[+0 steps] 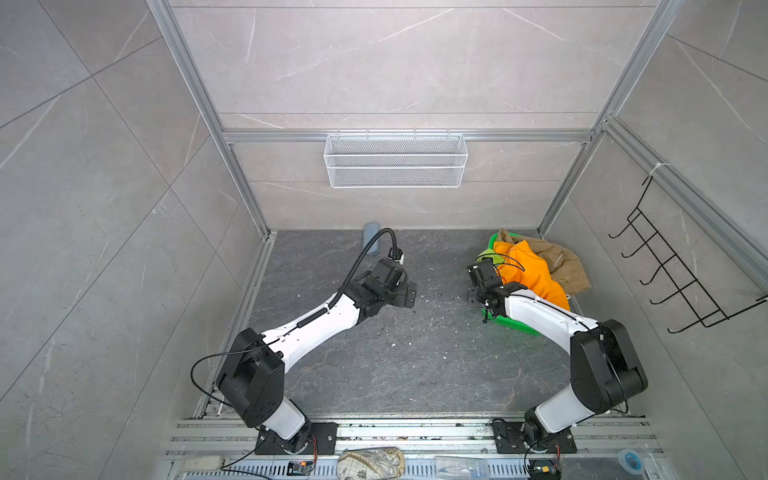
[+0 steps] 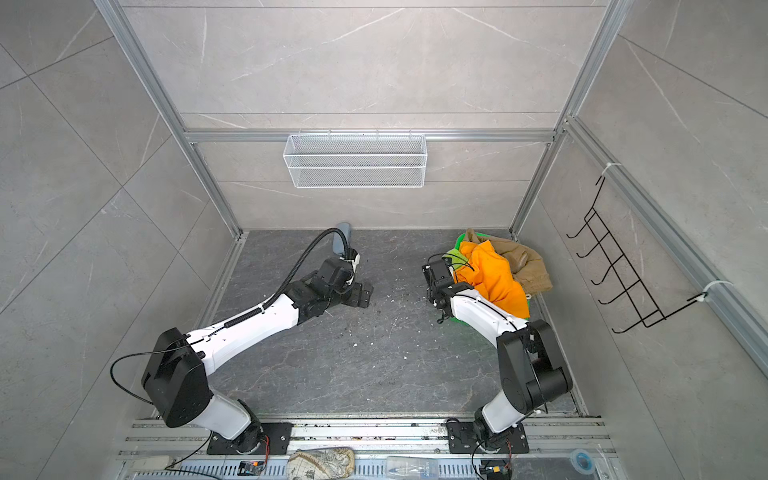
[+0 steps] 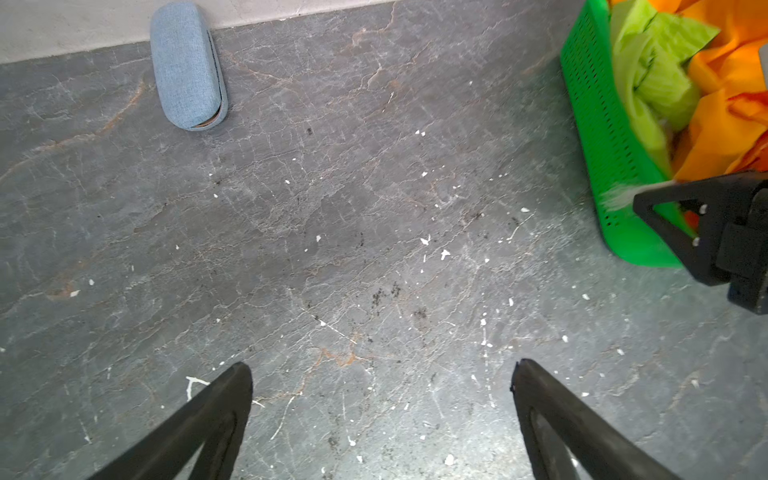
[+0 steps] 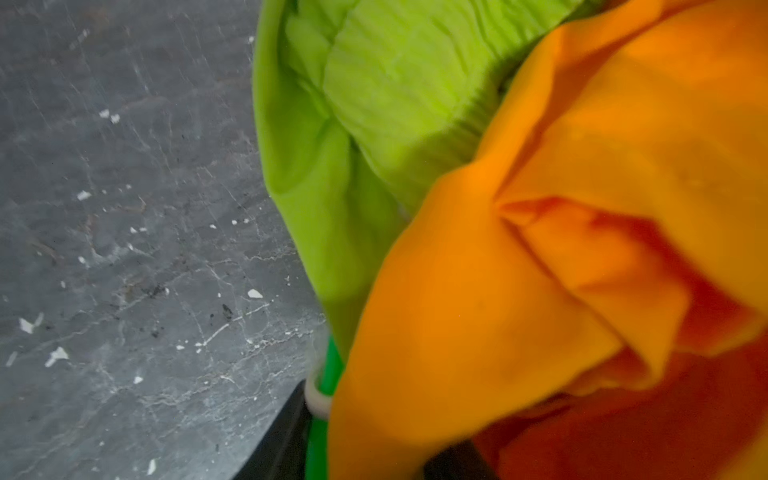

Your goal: Fold and stack the shorts

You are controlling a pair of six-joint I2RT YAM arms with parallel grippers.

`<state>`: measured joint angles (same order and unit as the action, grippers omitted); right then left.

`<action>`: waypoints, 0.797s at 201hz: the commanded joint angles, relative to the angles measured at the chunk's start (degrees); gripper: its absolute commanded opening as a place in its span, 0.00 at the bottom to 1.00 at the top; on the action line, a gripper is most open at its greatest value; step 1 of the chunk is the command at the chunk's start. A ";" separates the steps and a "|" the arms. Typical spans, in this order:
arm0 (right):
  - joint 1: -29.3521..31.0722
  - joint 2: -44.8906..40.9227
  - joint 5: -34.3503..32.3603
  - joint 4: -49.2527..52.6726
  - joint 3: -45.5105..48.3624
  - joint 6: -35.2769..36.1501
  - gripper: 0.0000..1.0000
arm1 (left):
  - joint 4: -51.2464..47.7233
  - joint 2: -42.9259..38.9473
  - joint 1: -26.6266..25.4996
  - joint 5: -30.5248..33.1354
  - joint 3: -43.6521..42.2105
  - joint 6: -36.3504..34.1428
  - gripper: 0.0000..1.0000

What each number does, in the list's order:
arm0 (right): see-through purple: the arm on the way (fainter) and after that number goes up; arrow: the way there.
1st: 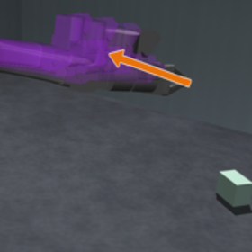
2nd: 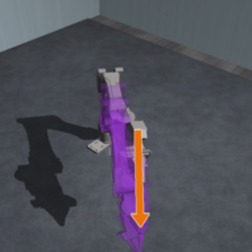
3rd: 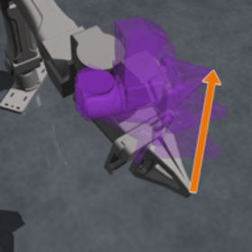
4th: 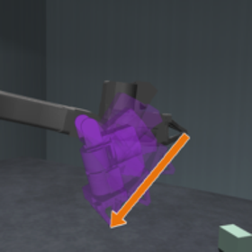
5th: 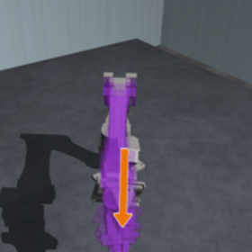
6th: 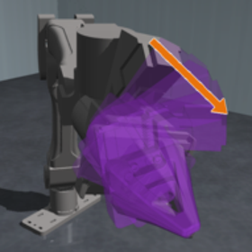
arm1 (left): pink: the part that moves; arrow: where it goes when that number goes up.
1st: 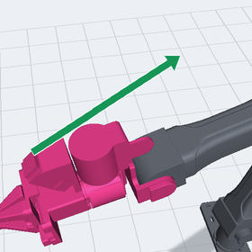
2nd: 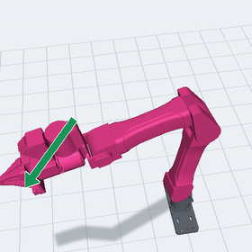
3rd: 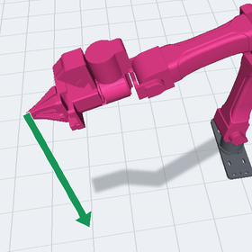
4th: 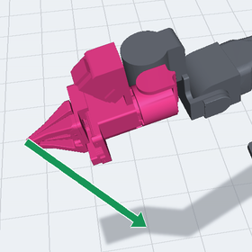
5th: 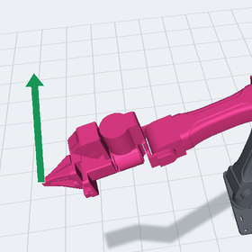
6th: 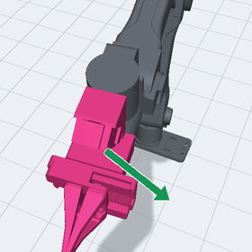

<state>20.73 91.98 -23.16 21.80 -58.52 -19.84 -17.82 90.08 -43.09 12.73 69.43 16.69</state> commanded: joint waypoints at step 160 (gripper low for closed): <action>0.16 -15.32 -16.60 10.06 -1.42 3.90 0.99 | -2.21 4.50 0.09 1.00 8.96 -2.87 1.00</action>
<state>20.67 83.24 -32.73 26.63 -58.89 -13.52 -19.25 95.68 -43.09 13.41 75.68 14.87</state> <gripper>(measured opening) 0.990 0.999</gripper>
